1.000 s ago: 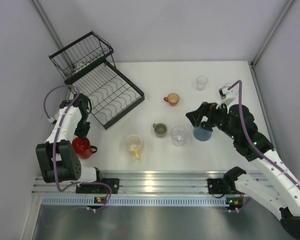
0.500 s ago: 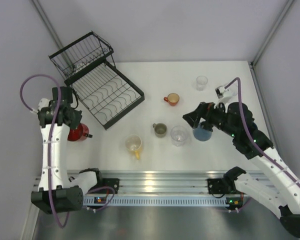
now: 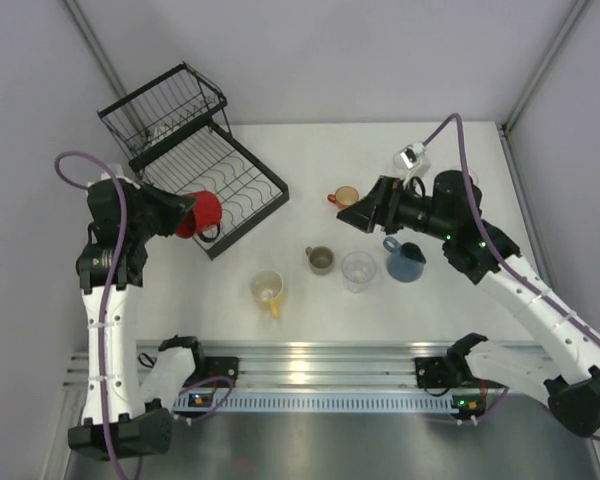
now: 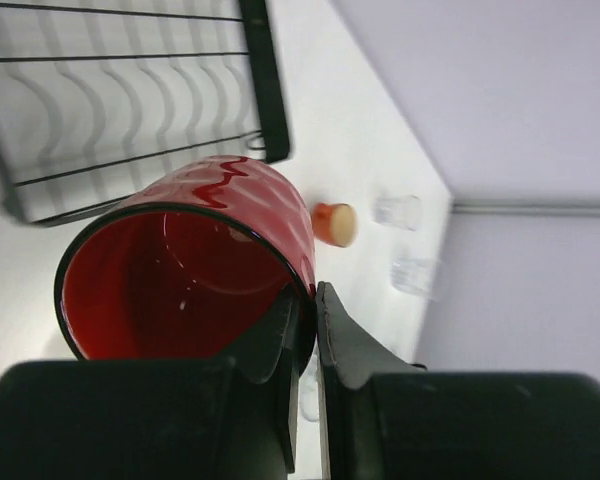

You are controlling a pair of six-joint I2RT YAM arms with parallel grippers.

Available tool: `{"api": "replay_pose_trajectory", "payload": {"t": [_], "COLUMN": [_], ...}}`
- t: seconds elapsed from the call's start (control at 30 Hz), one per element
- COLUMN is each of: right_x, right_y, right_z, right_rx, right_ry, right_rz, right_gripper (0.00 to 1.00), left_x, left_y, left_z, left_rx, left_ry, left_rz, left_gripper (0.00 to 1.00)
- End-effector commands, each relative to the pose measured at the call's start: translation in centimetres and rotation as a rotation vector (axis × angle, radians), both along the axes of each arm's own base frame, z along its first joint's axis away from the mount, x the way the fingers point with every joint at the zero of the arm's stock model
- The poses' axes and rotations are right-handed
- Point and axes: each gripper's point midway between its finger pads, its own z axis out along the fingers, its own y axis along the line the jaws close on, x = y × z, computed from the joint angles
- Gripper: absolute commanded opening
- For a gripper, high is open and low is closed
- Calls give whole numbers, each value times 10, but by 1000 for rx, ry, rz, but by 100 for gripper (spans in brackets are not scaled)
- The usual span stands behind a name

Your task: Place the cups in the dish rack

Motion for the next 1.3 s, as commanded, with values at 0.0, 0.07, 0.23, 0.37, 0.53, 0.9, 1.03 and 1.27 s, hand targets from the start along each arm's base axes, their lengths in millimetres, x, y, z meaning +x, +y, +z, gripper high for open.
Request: {"api": "replay_pose_trajectory", "payload": {"t": [0.0,0.07,0.23,0.37,0.53,0.9,1.03,1.27], "right_x": [-6,-5,-4,-6,0,7,8,11], "right_y": [34,54,91,113,140,182,186,201], "right_z": [55,56,57,66,65,75,88,87], "right_rx": [146,156,220,289,320,349,401,396], "right_ry": [-50,-39,-14,-65,-51,-107,-139,-111], "right_rz": [119,169,266,325,365,420,431,443], "right_gripper": [84,80,74,71,69,63,61,55], "left_x": [12,13,0,-4,-10,-12,-12,-15], "left_y": [-45,-51,-63,-65,-68,-80,-85,-87], "left_z": [80,79,124,136,141,139,132,129], "left_rx": [-126,-181,-245,-327,-429,-489,-491,-498], "left_ry": [-429,-474,-729,-788,-854,-858,-851,-874], "left_rz": [-249,-277,-365,-383,-419,-470,-478,-492], "left_gripper": [0,0,0,0,0,0,0,0]}}
